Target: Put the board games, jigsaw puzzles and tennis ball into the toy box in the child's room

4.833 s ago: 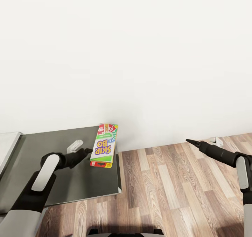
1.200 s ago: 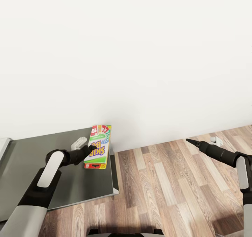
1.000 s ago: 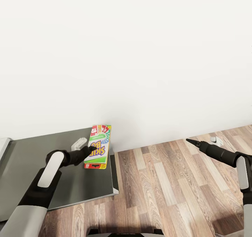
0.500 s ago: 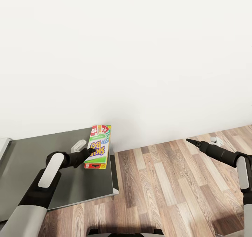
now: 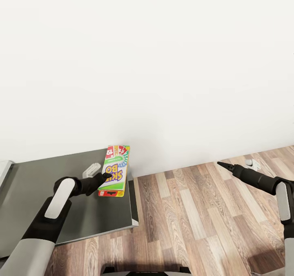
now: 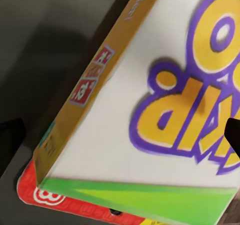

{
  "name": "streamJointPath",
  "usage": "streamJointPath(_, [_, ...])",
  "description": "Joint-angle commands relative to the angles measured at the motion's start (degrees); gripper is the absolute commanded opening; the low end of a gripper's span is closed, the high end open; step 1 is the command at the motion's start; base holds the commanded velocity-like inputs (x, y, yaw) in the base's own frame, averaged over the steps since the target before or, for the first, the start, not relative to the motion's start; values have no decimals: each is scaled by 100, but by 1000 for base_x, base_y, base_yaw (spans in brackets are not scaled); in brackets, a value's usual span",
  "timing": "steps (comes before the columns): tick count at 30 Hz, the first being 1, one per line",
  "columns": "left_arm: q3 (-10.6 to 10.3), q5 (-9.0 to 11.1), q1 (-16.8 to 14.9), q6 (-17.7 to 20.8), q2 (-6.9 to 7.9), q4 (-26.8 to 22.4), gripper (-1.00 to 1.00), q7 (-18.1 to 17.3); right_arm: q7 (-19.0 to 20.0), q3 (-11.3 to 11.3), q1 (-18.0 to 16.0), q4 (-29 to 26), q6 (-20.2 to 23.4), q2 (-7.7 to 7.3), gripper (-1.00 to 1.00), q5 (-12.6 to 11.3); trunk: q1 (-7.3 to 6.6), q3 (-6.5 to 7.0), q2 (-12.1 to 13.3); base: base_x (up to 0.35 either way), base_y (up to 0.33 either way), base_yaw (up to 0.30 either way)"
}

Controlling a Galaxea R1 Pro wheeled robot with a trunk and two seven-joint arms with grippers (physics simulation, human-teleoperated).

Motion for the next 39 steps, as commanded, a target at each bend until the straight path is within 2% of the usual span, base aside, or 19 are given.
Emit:
streamJointPath(1, [-11,73,-1,4,2,-4,100,67,18,-5,-4,-1,30,0,100,-3,4,-9,-8,0,0,0])
streamJointPath(19, [-13,75,-1,3,-12,-5,100,83,18,-13,-3,-9,29,-8,100,-8,4,-9,-8,0,0,-117])
streamJointPath(39, [-14,77,-1,3,-19,-7,100,89,18,-16,-3,-10,24,-8,100,-1,4,-9,-8,0,0,-16])
